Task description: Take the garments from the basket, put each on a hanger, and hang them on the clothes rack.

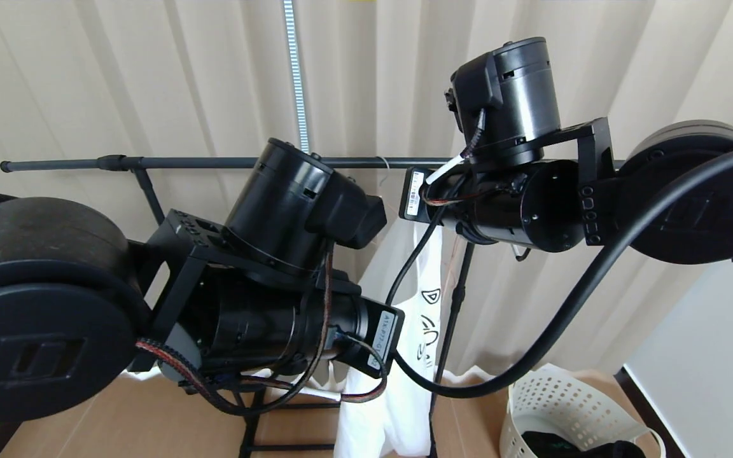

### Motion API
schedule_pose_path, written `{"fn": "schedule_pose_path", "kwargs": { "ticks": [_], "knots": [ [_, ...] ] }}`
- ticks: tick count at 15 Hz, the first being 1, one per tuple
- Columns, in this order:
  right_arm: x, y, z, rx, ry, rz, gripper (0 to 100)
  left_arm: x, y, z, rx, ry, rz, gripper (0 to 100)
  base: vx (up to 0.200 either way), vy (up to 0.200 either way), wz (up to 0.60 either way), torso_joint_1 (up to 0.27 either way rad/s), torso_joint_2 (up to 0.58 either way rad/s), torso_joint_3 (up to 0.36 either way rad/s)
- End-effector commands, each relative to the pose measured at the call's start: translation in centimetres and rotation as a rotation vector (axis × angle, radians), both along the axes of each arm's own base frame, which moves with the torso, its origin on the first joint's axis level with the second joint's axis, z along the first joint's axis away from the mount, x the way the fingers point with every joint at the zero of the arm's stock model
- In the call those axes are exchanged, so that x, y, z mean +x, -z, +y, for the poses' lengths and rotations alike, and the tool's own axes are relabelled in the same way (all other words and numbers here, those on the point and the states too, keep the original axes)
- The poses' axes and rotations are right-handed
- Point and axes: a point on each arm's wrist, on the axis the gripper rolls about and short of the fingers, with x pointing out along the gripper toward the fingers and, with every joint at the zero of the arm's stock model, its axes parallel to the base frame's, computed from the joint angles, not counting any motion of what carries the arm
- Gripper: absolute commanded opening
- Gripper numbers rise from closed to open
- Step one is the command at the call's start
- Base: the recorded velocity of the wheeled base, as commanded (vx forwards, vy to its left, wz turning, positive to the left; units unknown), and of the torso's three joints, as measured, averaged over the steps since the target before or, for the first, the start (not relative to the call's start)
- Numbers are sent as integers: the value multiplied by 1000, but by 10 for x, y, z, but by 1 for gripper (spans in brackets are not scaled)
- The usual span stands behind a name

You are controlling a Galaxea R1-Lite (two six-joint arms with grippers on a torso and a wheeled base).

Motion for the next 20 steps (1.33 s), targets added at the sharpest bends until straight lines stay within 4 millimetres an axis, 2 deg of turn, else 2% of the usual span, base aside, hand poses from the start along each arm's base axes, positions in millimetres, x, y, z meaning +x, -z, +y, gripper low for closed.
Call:
{"fn": "schedule_pose_path", "kwargs": {
  "ticks": [1, 3, 5, 8, 9, 12, 13, 16, 17, 20],
  "knots": [
    [0, 1, 1, -1, -6, 3, 0, 3, 5, -10, 6, 9, 10, 0, 0, 0, 0, 0, 0, 0],
    [-1, -1, 0, -1, -3, 3, 0, 4, 7, -8, 9, -16, 23, 0, 0, 0, 0, 0, 0, 0],
    [0, -8, -13, -5, 21, -8, 0, 11, 9, 6, 44, -102, -1, 0, 0, 0, 0, 0, 0, 0],
    [0, -8, -33, -78, 36, -14, 0, 36, 5, 32, 59, -239, -43, 0, 0, 0, 0, 0, 0, 0],
    [-7, -9, -39, -123, 20, -16, 0, 55, -6, 46, 26, -311, -80, 0, 0, 0, 0, 0, 0, 0],
    [-17, 6, -47, -243, -20, 13, 0, 84, -22, 47, -35, -379, -125, 0, 0, 0, 0, 0, 0, 0],
    [-20, 11, -50, -282, -35, 25, 100, 89, -27, 43, -61, -385, -136, 0, 0, 0, 0, 0, 0, 0],
    [-36, 22, -63, -437, -104, 70, 100, 101, -40, 32, -102, -396, -179, 0, 0, 0, 0, 0, 0, 0],
    [-43, 31, -70, -518, -141, 86, 100, 105, -47, 26, -123, -398, -202, 0, 0, 0, 0, 0, 0, 0],
    [-50, 41, -66, -566, -216, 96, 100, 101, -58, 18, -152, -371, -231, 0, 0, 0, 0, 0, 0, 0]
  ]
}}
